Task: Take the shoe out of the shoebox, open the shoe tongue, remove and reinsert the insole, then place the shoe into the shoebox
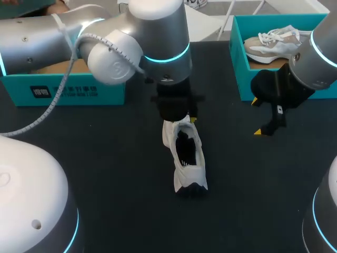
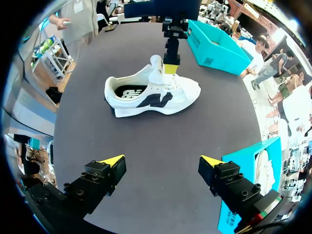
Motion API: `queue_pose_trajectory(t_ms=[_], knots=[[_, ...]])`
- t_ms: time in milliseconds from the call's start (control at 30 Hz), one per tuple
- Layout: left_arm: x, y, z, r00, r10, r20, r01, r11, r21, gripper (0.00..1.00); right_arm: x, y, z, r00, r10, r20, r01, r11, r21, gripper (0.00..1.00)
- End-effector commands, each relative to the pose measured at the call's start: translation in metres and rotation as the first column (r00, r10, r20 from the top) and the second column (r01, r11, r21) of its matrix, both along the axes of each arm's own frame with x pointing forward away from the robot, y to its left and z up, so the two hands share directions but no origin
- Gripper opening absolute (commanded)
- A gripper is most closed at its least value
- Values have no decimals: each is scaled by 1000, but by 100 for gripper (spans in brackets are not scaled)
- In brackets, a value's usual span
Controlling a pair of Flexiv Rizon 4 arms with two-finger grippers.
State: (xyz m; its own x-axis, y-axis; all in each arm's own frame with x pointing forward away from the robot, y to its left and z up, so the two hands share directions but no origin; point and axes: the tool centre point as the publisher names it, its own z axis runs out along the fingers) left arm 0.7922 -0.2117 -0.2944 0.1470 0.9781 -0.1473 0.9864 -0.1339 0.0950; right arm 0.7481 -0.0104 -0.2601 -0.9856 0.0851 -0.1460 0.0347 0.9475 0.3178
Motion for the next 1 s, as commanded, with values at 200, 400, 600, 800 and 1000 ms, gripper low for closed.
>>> queue_pose_trajectory(t_ms=[200, 400, 600, 800, 1000], knots=[[2, -10, -12, 1000, -18, -16, 18, 1000, 10, 41, 0, 1, -1, 1000, 0, 0, 0, 1000, -2, 100], [-12, -15, -25, 997, -47, -65, 47, 999, 4, 42, 0, 1, -1, 1000, 0, 0, 0, 1000, -2, 100], [-27, -18, -29, 996, -61, -66, 62, 998, 11, 42, 0, 1, -1, 1000, 0, 0, 0, 1000, -2, 100], [-23, -16, -16, 998, -53, -45, 53, 999, -2, 40, 0, 1, -1, 1000, 0, 0, 0, 1000, -2, 100], [-31, -13, -16, 996, -63, -70, 63, 998, -12, 31, 0, 1, -1, 1000, 0, 0, 0, 1000, -2, 100]])
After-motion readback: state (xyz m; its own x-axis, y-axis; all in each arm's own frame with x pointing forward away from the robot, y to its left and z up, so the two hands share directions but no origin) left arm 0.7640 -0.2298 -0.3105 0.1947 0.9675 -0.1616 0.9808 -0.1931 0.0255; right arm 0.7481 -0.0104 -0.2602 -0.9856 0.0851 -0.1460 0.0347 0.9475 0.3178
